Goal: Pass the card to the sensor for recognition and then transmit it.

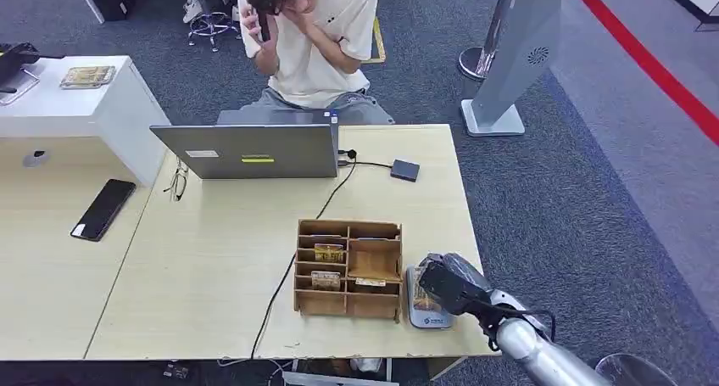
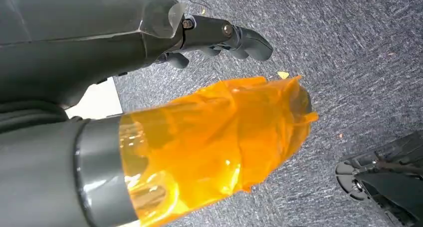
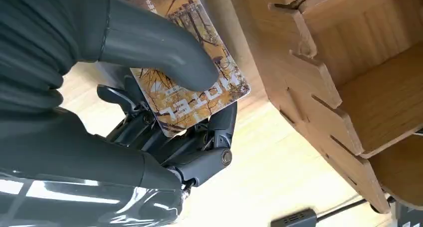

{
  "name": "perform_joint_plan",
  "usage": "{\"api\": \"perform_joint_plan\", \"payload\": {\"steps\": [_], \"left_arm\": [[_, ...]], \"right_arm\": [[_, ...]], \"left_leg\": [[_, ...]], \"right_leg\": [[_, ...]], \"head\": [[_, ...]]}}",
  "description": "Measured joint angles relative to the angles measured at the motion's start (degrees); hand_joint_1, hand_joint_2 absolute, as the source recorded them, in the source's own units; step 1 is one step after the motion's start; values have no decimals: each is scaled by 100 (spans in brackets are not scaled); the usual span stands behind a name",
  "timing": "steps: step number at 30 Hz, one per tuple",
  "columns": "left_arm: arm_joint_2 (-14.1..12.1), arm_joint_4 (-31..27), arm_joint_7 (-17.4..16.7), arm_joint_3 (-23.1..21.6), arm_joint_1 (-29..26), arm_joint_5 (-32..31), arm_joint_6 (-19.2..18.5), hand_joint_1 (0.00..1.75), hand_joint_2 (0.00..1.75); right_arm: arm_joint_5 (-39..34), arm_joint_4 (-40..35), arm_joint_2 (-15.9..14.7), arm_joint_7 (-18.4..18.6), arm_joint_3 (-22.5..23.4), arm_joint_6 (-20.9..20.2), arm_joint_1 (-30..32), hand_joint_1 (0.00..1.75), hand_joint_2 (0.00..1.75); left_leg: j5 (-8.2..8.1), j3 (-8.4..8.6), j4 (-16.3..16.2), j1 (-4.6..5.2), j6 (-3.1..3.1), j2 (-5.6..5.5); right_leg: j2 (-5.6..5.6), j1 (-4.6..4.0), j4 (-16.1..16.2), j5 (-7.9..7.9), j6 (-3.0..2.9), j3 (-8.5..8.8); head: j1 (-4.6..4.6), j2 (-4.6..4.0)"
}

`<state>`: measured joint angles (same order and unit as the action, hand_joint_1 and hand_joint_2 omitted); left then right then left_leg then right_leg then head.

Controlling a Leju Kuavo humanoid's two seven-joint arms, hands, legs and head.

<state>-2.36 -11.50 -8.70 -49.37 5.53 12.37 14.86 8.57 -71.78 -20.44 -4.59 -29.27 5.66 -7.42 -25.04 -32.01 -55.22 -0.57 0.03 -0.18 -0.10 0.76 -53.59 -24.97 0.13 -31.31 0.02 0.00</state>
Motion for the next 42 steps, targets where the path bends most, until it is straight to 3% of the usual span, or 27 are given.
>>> {"api": "perform_joint_plan", "payload": {"steps": [42], "left_arm": [[0,0,2,0,0,7,15,0,0]], "right_arm": [[-2,96,4,-52,-66,0,-95,175,175]], "left_leg": [[0,1,0,0,0,0]], "right_leg": [[0,0,0,0,0,1]], "head": [[0,0]]}}
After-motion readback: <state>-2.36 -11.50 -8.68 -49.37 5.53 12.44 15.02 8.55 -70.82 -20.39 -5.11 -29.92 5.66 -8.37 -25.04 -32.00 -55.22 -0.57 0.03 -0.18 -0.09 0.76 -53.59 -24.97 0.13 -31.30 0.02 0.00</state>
